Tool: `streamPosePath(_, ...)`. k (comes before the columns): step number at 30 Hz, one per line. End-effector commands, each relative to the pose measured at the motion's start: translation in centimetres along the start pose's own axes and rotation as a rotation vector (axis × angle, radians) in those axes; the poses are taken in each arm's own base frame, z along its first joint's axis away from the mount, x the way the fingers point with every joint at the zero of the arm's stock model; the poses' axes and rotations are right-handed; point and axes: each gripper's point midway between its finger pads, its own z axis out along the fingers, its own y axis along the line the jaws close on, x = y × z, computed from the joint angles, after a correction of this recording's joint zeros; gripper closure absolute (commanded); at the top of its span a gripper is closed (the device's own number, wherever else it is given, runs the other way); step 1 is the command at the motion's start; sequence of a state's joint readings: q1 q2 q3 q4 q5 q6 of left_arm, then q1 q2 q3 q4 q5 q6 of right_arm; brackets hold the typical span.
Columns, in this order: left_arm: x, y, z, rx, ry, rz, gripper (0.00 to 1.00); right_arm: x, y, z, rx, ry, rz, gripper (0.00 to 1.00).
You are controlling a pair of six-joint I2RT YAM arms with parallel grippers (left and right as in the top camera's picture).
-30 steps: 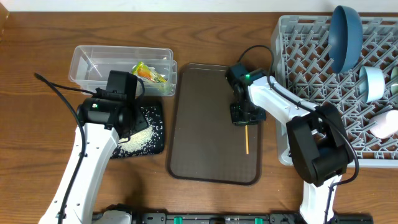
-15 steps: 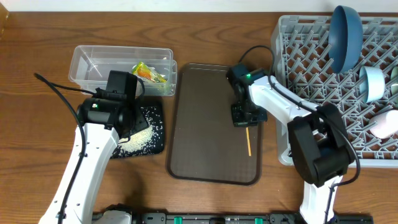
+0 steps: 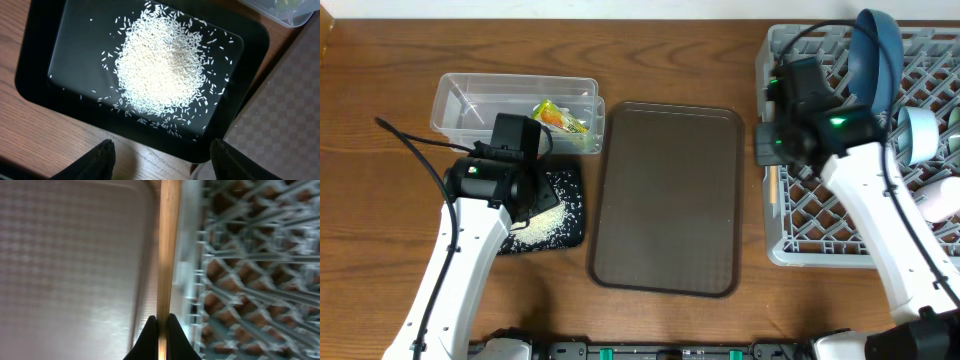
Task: Sort waste into correct bins and load items into the dishwasher rack
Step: 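Carry the chopstick into the rack and release it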
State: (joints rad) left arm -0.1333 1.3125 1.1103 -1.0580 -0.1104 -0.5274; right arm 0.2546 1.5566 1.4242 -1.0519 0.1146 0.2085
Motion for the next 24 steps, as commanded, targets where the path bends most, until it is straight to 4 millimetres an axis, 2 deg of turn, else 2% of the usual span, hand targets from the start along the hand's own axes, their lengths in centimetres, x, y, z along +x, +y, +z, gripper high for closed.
streamPosePath(1,-0.2,0.1,-0.3,0.002,-0.008,-0.014,0.36,0.5,-3.4,1.0,0.069,0.050,-0.014,0.99)
streamPosePath(6,-0.2,0.1,-0.3,0.002,-0.008,-0.014,0.36,1.7,-5.9,2.9,0.097,0.133,0.037,0.99)
streamPosePath(16,-0.2,0.1,-0.3,0.002,-0.008,-0.014,0.36,3.3,-5.2,6.8,0.062,0.262,0.004,0.97)
streamPosePath(24,-0.2,0.1,-0.3,0.002,-0.008,-0.014,0.36,3.0,-5.1,6.1,0.056,0.238,0.007,0.82)
